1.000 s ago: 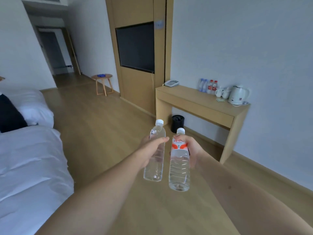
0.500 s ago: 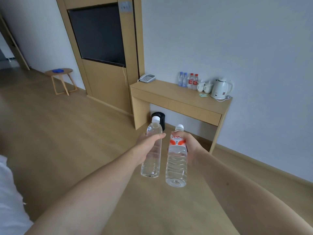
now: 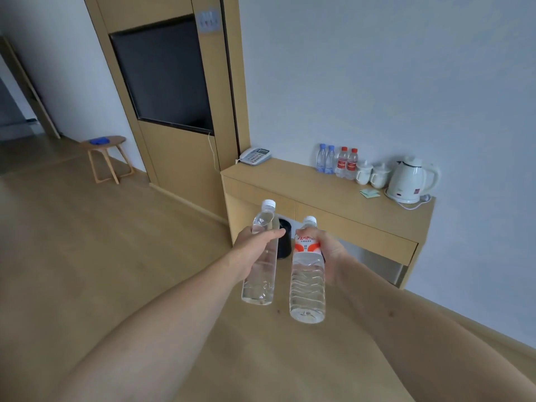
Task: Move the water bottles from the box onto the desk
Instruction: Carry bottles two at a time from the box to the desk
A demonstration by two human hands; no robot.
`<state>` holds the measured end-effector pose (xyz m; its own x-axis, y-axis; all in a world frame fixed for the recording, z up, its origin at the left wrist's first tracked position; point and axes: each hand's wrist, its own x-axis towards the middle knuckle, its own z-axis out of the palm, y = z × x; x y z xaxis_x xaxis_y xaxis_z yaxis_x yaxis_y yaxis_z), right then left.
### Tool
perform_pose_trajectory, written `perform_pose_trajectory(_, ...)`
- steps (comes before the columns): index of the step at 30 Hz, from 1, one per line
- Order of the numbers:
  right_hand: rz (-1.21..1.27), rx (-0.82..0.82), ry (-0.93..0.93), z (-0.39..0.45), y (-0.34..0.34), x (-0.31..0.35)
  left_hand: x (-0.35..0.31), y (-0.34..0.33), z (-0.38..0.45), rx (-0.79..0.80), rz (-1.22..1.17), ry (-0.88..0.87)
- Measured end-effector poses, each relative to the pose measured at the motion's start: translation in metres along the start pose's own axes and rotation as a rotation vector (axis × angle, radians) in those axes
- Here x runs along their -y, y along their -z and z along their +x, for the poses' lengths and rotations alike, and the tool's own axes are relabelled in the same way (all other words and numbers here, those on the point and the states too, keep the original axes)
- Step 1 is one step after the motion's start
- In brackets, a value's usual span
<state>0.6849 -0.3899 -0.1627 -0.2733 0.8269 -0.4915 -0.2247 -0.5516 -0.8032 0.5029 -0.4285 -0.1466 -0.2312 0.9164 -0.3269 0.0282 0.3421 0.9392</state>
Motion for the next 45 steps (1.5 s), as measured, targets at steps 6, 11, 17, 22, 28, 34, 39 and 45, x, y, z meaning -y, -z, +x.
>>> perform_pose_trajectory(6,0.026,0.05,-0.042,0.086,0.0,0.052,-0.03,-0.006,0.091,-0.012,-0.014,0.04)
perform_pose_trajectory(11,0.027,0.008,-0.03,0.161,-0.001,0.073,-0.046,0.0,0.18,0.009,-0.019,0.057)
perform_pose_trajectory(17,0.016,-0.04,0.02,0.26,-0.021,0.109,-0.068,0.006,0.3,0.109,0.013,0.04)
perform_pose_trajectory(22,0.024,-0.069,0.078,0.344,-0.048,0.164,-0.118,0.023,0.407,0.17,0.042,0.017)
perform_pose_trajectory(28,0.062,-0.098,0.102,0.422,-0.068,0.212,-0.163,0.031,0.508,0.222,0.085,0.017)
perform_pose_trajectory(34,0.144,-0.057,0.071,0.492,-0.062,0.24,-0.171,0.015,0.586,0.27,0.078,0.078)
perform_pose_trajectory(39,0.131,-0.052,0.067,0.565,-0.043,0.272,-0.187,-0.006,0.659,0.273,0.07,0.068)
perform_pose_trajectory(45,0.152,-0.046,0.099,0.661,-0.01,0.334,-0.228,-0.049,0.762,0.256,0.068,0.067)
